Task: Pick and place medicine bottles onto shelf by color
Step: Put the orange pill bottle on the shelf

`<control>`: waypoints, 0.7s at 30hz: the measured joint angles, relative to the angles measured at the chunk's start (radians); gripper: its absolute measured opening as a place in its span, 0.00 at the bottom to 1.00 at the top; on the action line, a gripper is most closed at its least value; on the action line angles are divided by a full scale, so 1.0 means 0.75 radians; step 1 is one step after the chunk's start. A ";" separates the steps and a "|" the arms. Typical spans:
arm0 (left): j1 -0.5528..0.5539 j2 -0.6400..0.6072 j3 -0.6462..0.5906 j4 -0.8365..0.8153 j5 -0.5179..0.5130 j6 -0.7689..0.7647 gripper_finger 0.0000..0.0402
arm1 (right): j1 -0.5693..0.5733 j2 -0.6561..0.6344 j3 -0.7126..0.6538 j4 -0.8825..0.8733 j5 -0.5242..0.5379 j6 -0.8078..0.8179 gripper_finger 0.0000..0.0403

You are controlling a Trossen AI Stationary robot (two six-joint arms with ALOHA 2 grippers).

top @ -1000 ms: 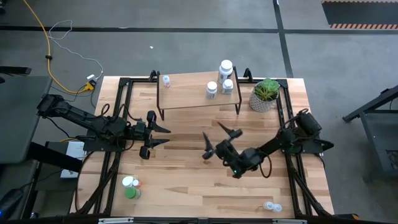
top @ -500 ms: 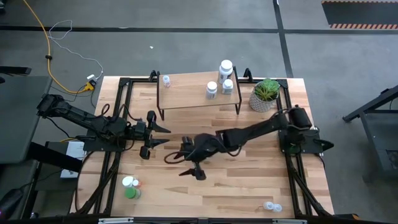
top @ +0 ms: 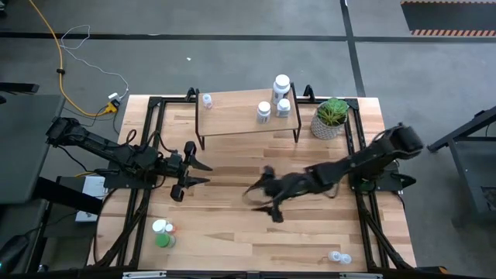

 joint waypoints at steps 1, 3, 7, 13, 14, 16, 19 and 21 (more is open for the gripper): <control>0.000 0.000 0.000 -0.002 -0.003 0.000 0.37 | 0.011 -0.058 -0.101 0.093 0.050 0.030 0.82; 0.000 0.000 0.000 -0.001 -0.009 0.000 0.37 | 0.026 -0.147 -0.267 0.266 0.143 0.064 0.82; 0.000 0.000 0.000 -0.003 -0.010 0.000 0.37 | 0.033 -0.293 -0.512 0.560 0.313 0.120 0.82; 0.000 0.000 0.000 -0.002 -0.023 0.000 0.37 | 0.016 -0.417 -0.659 0.774 0.403 0.130 0.82; 0.000 0.000 0.000 -0.002 -0.035 0.000 0.37 | 0.016 -0.425 -0.666 0.788 0.405 0.135 0.82; 0.000 0.000 0.000 -0.003 -0.055 0.000 0.37 | 0.016 -0.429 -0.670 0.798 0.406 0.141 0.82; 0.001 0.000 0.000 -0.005 -0.059 0.000 0.37 | 0.016 -0.430 -0.672 0.778 0.410 0.127 0.82; 0.000 0.000 0.000 -0.006 -0.059 0.000 0.37 | 0.016 -0.430 -0.672 0.753 0.422 0.139 0.82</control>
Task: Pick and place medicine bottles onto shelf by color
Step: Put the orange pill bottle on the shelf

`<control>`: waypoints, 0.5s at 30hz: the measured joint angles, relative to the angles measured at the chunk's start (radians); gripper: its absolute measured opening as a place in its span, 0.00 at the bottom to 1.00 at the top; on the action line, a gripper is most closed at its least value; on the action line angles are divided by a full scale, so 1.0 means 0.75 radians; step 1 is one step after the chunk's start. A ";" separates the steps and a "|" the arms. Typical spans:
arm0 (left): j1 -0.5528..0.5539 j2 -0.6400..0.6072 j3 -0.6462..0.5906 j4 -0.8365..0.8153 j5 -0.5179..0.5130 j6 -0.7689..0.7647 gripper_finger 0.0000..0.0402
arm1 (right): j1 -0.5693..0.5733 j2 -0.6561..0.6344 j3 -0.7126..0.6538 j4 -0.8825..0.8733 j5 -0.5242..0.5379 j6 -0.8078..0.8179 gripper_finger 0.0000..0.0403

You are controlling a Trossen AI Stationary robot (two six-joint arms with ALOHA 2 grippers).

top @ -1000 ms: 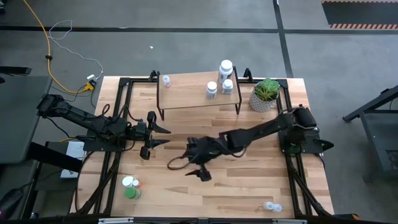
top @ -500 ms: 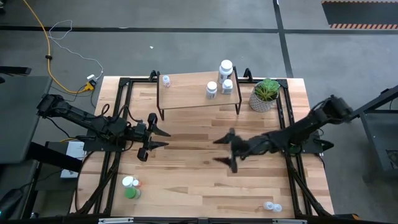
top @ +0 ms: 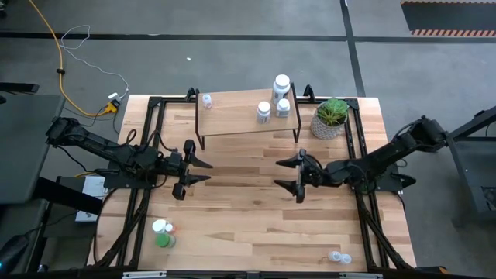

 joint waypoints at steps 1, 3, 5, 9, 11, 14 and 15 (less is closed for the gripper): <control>0.000 0.000 0.000 0.000 0.000 -0.001 0.37 | 0.000 0.000 0.000 -0.006 0.000 0.000 0.82; 0.000 0.000 0.000 -0.001 0.000 -0.003 0.37 | -0.003 0.000 0.000 0.014 -0.003 0.002 0.82; 0.000 0.000 0.000 -0.006 0.000 -0.001 0.37 | -0.009 0.000 0.000 0.020 -0.004 -0.001 0.82; 0.000 0.000 0.000 -0.016 0.026 -0.001 0.37 | -0.018 0.000 0.000 0.010 -0.007 -0.016 0.82; 0.000 0.000 0.000 -0.055 0.110 -0.001 0.37 | -0.031 0.001 0.000 0.011 -0.007 -0.050 0.82; -0.006 0.004 0.000 -0.106 0.200 -0.002 0.38 | -0.038 0.001 0.000 0.010 -0.007 -0.057 0.82; -0.011 0.011 0.000 -0.106 0.195 0.000 0.39 | -0.038 0.001 0.000 0.009 -0.007 -0.057 0.82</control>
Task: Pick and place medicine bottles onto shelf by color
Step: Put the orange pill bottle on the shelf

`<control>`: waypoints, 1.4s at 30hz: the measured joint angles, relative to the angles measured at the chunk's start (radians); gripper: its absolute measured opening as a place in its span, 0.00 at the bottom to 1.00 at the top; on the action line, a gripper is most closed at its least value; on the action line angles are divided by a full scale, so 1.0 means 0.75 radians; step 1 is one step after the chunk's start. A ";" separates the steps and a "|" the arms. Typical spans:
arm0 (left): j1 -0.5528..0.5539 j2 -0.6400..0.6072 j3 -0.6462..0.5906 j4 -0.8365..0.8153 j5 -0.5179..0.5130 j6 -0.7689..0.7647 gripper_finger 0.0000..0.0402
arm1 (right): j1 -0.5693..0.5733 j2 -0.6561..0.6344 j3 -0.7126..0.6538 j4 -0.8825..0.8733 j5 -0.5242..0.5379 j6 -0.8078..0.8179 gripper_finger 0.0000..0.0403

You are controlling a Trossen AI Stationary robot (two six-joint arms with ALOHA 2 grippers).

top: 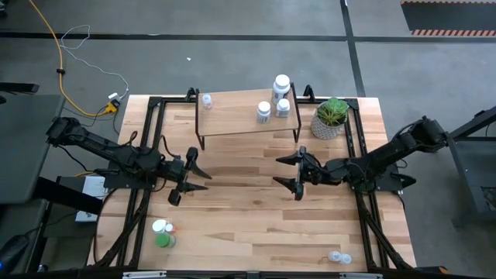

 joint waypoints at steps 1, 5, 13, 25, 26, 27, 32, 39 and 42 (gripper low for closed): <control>-0.005 0.007 0.000 0.000 -0.015 0.001 0.40 | 0.000 0.000 0.000 -0.006 0.000 0.000 0.82; -0.019 0.029 0.000 0.001 -0.055 0.023 0.46 | 0.000 0.000 0.000 -0.009 -0.001 -0.001 0.82; -0.018 0.066 0.000 0.001 -0.070 0.087 0.62 | 0.000 0.000 0.000 -0.009 -0.003 -0.001 0.82; -0.017 0.076 0.011 -0.116 -0.263 -0.202 0.64 | 0.000 0.001 0.000 -0.009 -0.004 -0.035 0.82; -0.013 0.077 0.040 -0.240 -0.333 -0.267 0.64 | 0.000 0.001 0.000 -0.009 -0.004 -0.035 0.82; -0.007 0.078 0.080 -0.392 -0.397 -0.344 0.64 | 0.000 0.001 0.000 -0.009 -0.004 -0.035 0.82; 0.008 0.126 0.287 -1.056 -0.577 -0.850 0.64 | -0.001 0.001 0.000 -0.008 -0.003 -0.035 0.82; 0.014 0.232 0.348 -1.559 -0.593 -1.343 0.64 | -0.023 0.001 0.000 -0.029 0.001 -0.024 0.82; 0.038 0.274 0.350 -1.724 -0.554 -1.493 0.64 | -0.023 0.001 0.000 -0.030 0.001 -0.023 0.82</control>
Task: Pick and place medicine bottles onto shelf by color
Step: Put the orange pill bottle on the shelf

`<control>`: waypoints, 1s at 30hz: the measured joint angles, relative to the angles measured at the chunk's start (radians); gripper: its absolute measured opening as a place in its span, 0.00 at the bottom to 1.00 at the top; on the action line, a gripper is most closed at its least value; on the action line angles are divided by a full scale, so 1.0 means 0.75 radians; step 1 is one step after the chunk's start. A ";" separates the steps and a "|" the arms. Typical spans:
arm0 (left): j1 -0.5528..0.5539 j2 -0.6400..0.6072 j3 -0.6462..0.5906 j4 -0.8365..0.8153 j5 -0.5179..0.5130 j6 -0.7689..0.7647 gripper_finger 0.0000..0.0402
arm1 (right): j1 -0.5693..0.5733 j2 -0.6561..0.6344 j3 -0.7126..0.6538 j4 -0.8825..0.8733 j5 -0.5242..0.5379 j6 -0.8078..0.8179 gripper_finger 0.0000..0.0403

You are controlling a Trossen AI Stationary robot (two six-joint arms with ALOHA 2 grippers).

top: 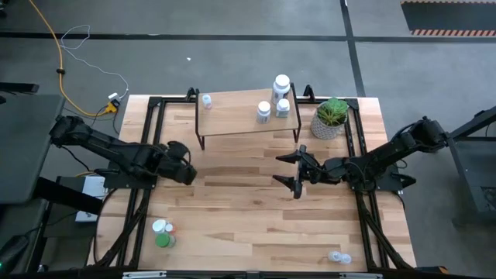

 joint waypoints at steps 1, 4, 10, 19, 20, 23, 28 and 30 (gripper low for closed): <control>0.010 0.011 -0.001 -0.040 0.021 -0.032 0.64 | 0.000 0.000 0.000 -0.001 -0.001 0.000 0.82; 0.030 0.026 -0.001 -0.123 0.052 -0.083 0.64 | 0.000 0.000 0.001 -0.001 -0.001 0.002 0.82; 0.052 0.027 -0.001 -0.153 0.062 -0.101 0.64 | 0.000 0.000 0.001 -0.009 -0.001 0.003 0.82; 0.023 0.028 -0.001 -0.203 0.131 -0.128 0.64 | 0.000 0.000 0.001 -0.010 -0.002 0.012 0.82; 0.023 0.034 -0.001 -0.208 0.131 -0.134 0.64 | 0.000 0.000 0.001 -0.010 -0.002 0.026 0.82; 0.023 0.058 -0.020 -0.205 0.142 -0.122 0.64 | 0.000 0.000 0.001 -0.010 -0.005 0.034 0.82; 0.023 0.122 -0.027 -0.184 0.174 -0.089 0.64 | 0.000 0.000 0.001 -0.010 -0.006 0.034 0.82; 0.023 0.140 -0.027 -0.165 0.198 -0.068 0.64 | 0.000 0.000 0.001 -0.010 -0.006 0.034 0.82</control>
